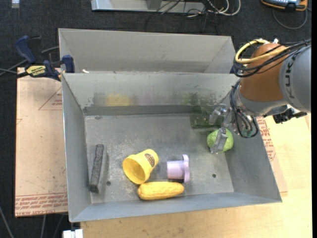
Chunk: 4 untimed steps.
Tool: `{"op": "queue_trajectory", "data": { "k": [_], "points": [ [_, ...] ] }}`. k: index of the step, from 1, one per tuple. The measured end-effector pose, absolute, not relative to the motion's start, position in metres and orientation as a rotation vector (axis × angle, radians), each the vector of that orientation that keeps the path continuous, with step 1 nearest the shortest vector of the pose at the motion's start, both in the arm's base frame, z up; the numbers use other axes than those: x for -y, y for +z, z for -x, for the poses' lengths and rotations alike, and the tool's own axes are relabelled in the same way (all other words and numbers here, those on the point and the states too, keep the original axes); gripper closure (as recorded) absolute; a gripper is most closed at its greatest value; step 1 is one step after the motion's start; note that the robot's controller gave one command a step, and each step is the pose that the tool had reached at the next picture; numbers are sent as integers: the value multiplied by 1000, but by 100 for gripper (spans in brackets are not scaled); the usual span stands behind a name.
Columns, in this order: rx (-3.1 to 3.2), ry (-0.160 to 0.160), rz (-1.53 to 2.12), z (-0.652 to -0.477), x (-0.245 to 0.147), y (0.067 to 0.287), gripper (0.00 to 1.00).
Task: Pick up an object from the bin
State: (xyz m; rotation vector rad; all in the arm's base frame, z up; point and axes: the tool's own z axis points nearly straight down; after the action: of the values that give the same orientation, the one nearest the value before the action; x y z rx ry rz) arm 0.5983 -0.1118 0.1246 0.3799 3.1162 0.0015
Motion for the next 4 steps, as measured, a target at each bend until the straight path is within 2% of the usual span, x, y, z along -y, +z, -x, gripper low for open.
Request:
{"op": "queue_trajectory", "data": {
  "k": [1, 3, 4],
  "points": [
    [-3133, 3, -221, -581, 137, 70, 100],
    [-3134, 2, -220, -581, 137, 70, 100],
    [-3130, -2, -6, -579, 110, 98, 100]
  ]
}}
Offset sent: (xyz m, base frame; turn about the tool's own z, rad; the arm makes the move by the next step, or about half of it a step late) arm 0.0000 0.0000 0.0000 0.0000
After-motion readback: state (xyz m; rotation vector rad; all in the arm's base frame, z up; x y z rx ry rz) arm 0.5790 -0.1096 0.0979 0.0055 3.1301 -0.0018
